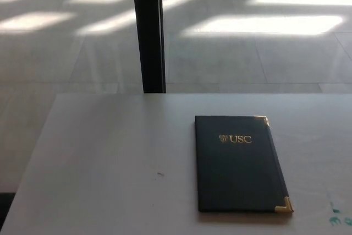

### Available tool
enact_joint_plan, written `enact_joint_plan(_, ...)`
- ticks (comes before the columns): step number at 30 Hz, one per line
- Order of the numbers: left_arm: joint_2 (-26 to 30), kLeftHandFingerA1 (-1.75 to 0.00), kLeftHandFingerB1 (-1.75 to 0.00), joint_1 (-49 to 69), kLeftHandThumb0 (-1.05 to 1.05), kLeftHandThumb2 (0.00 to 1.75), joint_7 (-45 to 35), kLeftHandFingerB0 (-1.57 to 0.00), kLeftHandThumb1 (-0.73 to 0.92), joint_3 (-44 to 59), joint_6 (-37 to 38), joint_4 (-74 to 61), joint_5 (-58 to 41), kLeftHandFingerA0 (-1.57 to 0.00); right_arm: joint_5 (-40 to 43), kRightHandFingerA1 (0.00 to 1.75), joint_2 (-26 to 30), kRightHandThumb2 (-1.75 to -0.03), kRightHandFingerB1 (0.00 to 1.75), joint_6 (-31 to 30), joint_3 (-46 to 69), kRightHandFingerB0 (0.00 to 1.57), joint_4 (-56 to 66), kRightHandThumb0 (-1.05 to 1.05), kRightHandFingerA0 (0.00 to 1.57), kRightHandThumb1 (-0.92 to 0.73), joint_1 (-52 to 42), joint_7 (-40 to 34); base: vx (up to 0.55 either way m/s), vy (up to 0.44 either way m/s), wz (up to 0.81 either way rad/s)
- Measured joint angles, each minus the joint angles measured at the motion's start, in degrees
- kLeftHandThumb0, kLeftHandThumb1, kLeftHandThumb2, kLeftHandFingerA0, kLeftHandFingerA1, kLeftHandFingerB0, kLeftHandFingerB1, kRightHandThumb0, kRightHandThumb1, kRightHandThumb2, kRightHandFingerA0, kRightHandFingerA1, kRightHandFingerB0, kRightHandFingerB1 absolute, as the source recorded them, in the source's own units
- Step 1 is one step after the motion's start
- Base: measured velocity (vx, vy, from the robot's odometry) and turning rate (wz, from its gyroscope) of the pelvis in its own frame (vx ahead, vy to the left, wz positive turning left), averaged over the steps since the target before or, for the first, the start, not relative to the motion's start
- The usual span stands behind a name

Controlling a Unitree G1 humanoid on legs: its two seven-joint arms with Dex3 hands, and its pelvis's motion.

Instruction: The robot uses its left hand to push the cover of the diary kept in the middle of the desk to close it

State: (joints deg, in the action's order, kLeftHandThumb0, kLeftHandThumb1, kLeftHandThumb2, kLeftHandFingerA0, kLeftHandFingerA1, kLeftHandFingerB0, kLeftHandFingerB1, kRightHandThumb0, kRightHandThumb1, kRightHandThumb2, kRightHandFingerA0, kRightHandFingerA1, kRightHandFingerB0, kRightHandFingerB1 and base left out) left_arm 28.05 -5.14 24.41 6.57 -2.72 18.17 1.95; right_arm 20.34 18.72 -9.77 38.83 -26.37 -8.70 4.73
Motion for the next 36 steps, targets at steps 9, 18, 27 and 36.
enact_joint_plan(9,-5.8,-1.6,-0.5,2.9,-0.76,0.7,0.2,-0.54,0.92,16.0,-0.1,16.4,-5.5,-0.83,0.0,0.73,0.0,-0.68,0.56,0.0,0.1,0.64,-0.1,-0.99,0.95,-0.88,-0.4,0.0,0.0,0.0,0.0)
enact_joint_plan(18,-10.4,-1.06,-0.56,2.0,-0.77,0.74,-1.6,-0.59,0.92,24.5,-4.1,22.7,-10.5,-0.78,0.2,0.73,0.5,-0.68,0.57,0.0,0.2,0.62,0.0,-0.99,0.91,-0.88,-0.6,0.0,0.0,0.0,0.0)
enact_joint_plan(27,-10.2,-0.49,-0.44,-2.4,-0.79,0.74,-9.1,-0.39,0.92,25.1,-5.7,33.8,-13.7,-0.46,0.3,0.74,1.9,-1.17,0.61,0.0,0.2,0.58,-0.6,-0.95,0.89,-0.65,0.0,0.0,0.0,0.0,0.0)
enact_joint_plan(36,-9.9,-0.5,-0.44,-2.7,-0.78,0.74,-13.5,-0.41,0.92,24.9,-6.0,33.3,-15.2,-0.51,0.3,0.72,1.9,-0.67,0.57,0.0,0.2,0.65,-0.3,-1.01,0.96,-0.88,0.1,-0.1,0.0,0.0,0.0)
